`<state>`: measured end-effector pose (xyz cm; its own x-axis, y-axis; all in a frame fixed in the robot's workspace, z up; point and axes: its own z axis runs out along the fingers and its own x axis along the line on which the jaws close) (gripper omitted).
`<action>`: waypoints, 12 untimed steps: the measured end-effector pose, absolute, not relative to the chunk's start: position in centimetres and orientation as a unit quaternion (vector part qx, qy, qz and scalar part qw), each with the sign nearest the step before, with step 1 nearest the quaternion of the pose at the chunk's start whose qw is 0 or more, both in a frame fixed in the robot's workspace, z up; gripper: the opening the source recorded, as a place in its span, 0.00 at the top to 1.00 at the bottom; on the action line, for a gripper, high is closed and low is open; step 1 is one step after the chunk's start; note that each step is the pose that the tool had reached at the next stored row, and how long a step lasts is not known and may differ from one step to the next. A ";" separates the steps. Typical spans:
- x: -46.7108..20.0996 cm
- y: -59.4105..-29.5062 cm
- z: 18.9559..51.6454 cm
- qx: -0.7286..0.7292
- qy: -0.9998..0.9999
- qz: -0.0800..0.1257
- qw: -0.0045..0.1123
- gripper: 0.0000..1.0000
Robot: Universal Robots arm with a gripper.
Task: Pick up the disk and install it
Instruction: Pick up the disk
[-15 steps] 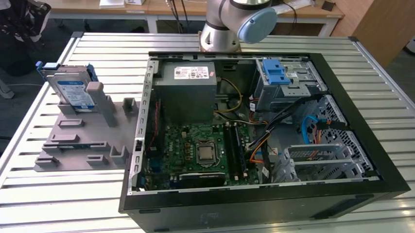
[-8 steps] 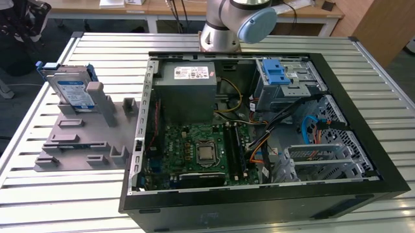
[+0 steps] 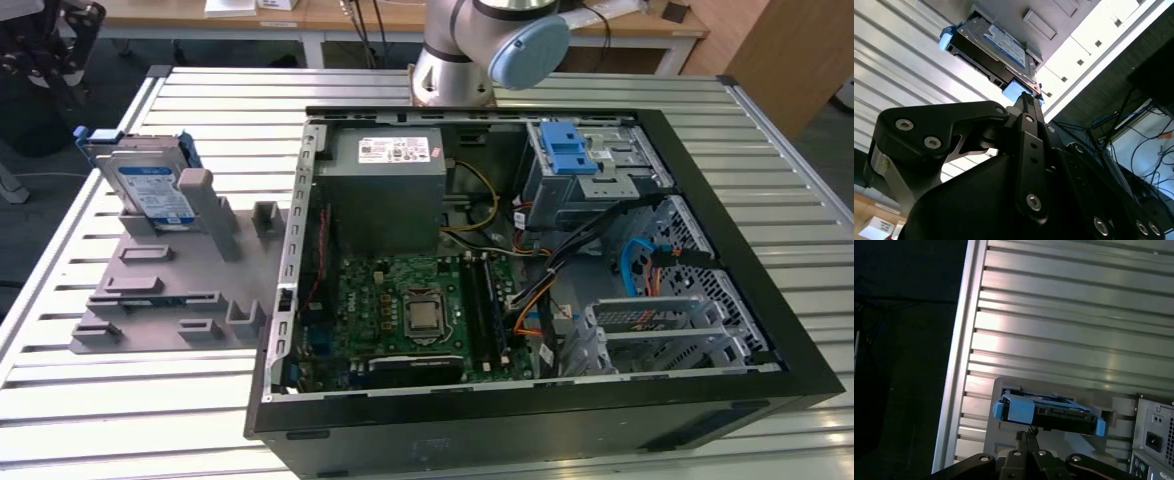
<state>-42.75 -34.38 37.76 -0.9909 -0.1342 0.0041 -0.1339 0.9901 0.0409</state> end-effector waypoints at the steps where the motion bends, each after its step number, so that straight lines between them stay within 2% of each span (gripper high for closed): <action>1: -42.8 -34.4 37.8 0.074 -0.997 -0.020 0.004 0.89; 12: -42.8 -34.4 37.7 0.142 -0.990 -0.018 0.005 0.89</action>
